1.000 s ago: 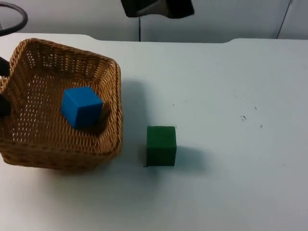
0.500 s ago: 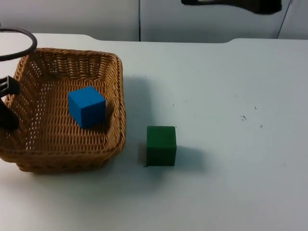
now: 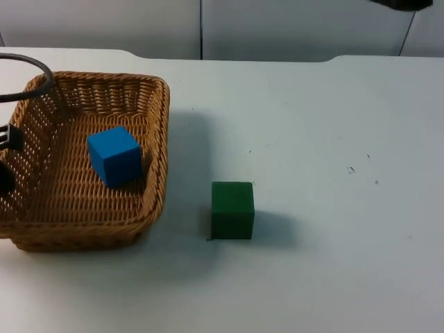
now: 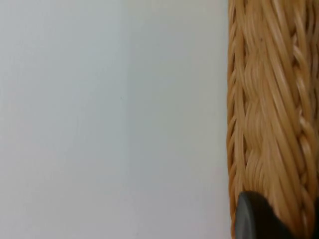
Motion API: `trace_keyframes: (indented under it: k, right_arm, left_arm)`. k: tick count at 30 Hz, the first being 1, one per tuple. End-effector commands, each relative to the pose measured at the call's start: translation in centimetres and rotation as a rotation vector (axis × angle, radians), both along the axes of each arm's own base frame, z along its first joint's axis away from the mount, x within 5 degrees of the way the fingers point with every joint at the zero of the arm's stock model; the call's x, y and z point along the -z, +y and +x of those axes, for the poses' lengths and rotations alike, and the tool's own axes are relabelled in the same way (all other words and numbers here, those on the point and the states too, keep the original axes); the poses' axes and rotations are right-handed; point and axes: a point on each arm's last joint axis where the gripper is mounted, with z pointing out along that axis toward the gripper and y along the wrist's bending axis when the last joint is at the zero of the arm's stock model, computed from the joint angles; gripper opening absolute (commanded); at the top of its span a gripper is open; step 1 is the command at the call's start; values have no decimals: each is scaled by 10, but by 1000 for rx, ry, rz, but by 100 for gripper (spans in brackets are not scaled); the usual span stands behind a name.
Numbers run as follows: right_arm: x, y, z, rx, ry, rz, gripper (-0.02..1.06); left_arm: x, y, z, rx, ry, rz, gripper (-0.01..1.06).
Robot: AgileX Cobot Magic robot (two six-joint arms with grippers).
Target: Pick up the basket with the left hand and place the blue cube into the basket with the right hand.
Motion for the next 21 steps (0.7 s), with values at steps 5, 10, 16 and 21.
trace_keyframes:
  k: [5,10,16,21]
  right_arm:
    - [0,0,-2,-5,-3,1,100]
    - [0,-1,-2,-5,1,-3,100]
    - [1,-1,-2,-9,1,-14,100]
    - [2,-1,-2,-9,5,-18,100]
  left_arm:
    - [0,5,2,13,-18,74,0]
    - [0,6,3,13,-19,80,0]
    - [0,6,3,33,-27,91,0]
    - [0,6,3,49,-33,103,0]
